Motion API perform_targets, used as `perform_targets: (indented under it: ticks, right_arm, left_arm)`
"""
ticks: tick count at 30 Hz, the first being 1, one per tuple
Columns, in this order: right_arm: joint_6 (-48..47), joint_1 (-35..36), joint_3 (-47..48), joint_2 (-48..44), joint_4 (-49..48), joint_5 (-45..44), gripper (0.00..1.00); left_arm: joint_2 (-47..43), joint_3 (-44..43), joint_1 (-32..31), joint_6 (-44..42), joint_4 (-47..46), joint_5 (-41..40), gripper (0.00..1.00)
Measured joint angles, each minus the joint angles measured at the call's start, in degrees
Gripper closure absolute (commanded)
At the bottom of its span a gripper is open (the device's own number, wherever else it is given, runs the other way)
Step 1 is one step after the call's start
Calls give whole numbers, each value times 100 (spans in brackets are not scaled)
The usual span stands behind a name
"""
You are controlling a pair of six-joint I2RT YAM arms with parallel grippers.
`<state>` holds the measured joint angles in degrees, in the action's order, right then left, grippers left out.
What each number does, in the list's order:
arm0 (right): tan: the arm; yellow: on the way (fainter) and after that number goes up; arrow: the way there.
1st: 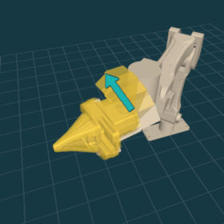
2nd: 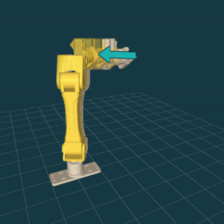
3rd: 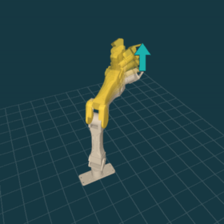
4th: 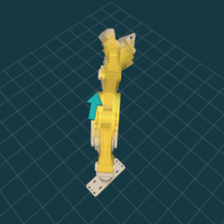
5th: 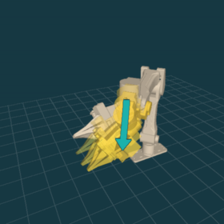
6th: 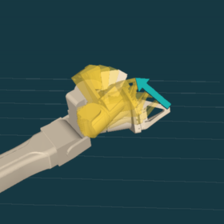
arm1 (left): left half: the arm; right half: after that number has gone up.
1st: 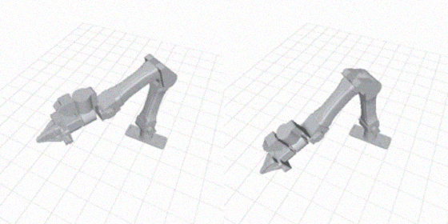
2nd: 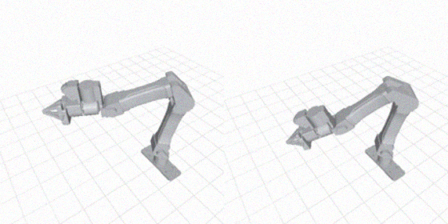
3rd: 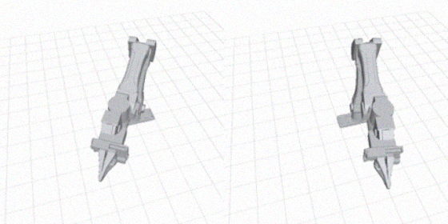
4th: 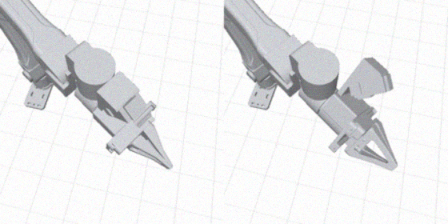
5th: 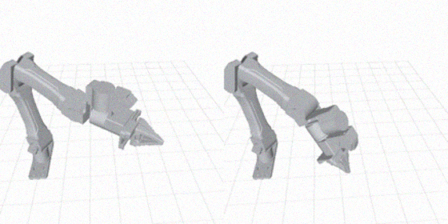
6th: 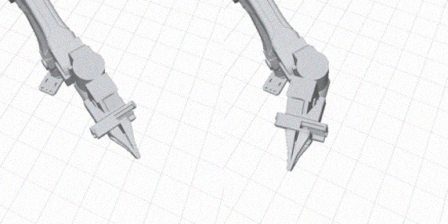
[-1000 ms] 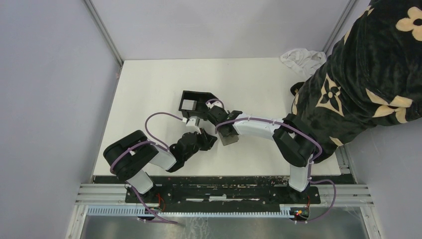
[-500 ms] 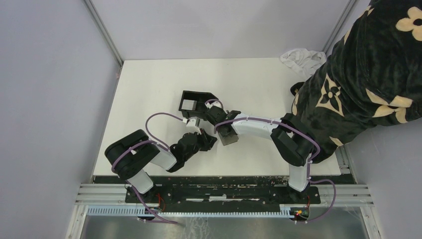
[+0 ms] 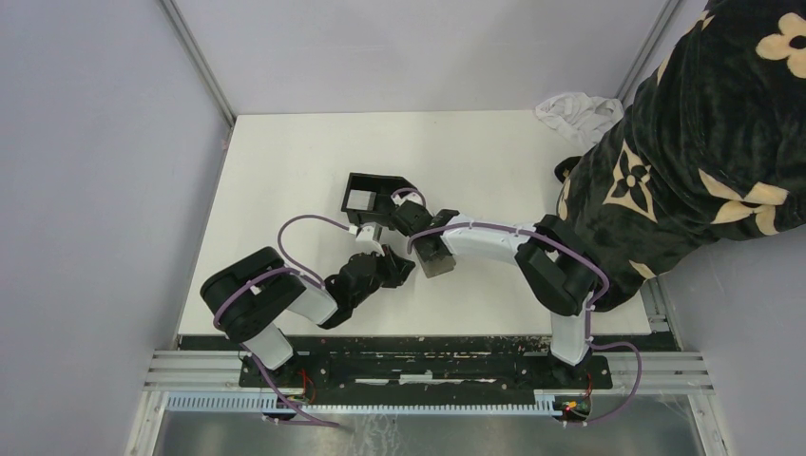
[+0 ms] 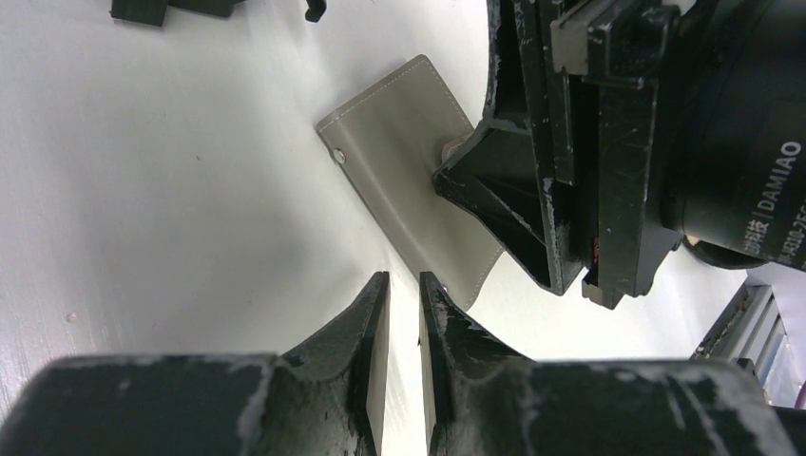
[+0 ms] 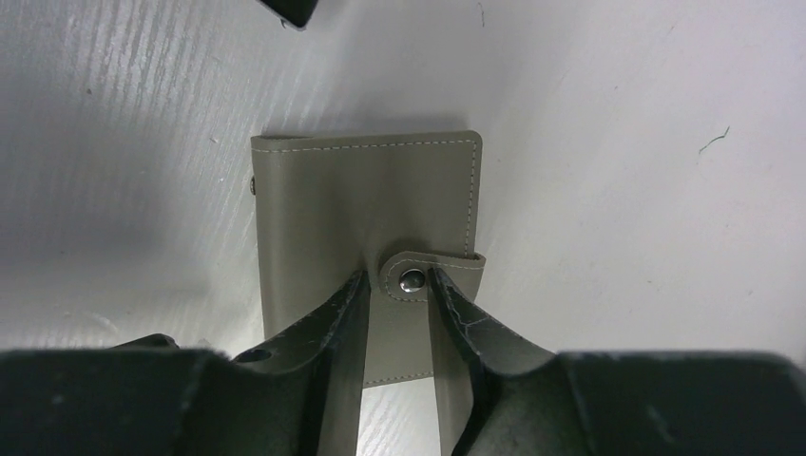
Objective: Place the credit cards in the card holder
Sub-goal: Open the card holder at the center of the board.
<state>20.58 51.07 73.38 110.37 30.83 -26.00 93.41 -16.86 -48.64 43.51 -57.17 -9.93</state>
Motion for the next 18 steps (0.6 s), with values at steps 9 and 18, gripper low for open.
perform_targets:
  ticks: [9, 18]
  right_arm:
    - [122, -186, -116, -94, -166, 203, 77]
    - [223, -387, -306, -251, -361, 448, 89]
  left_arm:
    - [4, -210, -28, -7, 164, -2, 64]
    - [186, -984, -37, -98, 645, -59, 59]
